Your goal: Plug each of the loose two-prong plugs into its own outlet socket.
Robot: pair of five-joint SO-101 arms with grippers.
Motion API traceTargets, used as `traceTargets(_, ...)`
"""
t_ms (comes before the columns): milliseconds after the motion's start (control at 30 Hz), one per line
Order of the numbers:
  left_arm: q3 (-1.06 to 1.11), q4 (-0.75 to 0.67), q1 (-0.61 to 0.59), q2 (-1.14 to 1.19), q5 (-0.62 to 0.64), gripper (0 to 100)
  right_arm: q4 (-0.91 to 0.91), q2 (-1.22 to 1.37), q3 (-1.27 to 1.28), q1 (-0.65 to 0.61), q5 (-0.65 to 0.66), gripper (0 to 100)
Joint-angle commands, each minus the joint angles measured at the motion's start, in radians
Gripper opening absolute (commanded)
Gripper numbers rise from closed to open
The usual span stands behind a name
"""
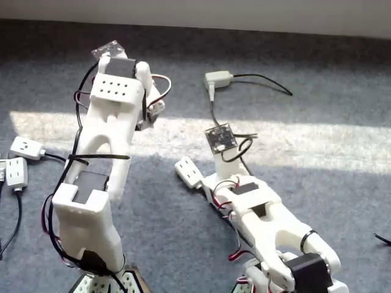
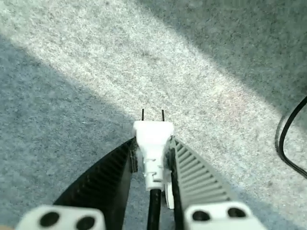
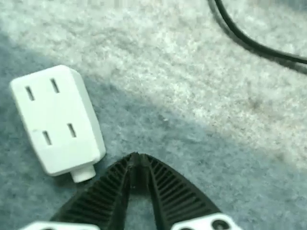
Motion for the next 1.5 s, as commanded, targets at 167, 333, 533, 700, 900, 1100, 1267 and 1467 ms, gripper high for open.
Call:
traceTargets(167,-0.153,0.098,0.102,-0.001,0.069,1,0.081,-0.081,-0.045,-0.140,0.011,0.8)
traceTargets(333,-0.151,0.103,0.183,0.002,0.071,1,0.079,-0.085,-0.047,-0.136,0.009,0.8)
traceTargets(533,-0.076,0.106,0.268,-0.001,0.071,1,0.079,-0.090,-0.048,0.016,0.014,0.8)
traceTargets(700,0.004,0.106,0.285,-0.002,0.071,1,0.079,-0.090,-0.082,0.219,0.006,0.8)
traceTargets(900,0.010,0.110,0.286,-0.002,0.164,1,0.077,-0.090,-0.085,0.311,-0.124,0.7)
traceTargets(1100,0.079,0.112,0.298,-0.005,0.164,1,0.061,-0.081,-0.084,0.315,-0.129,0.7)
traceTargets(1267,0.185,0.110,0.335,-0.105,0.166,1,0.016,-0.081,-0.077,0.312,-0.129,0.7)
traceTargets(1467,0.266,0.103,0.323,-0.197,0.166,1,0.016,-0.079,-0.077,0.312,-0.129,0.7)
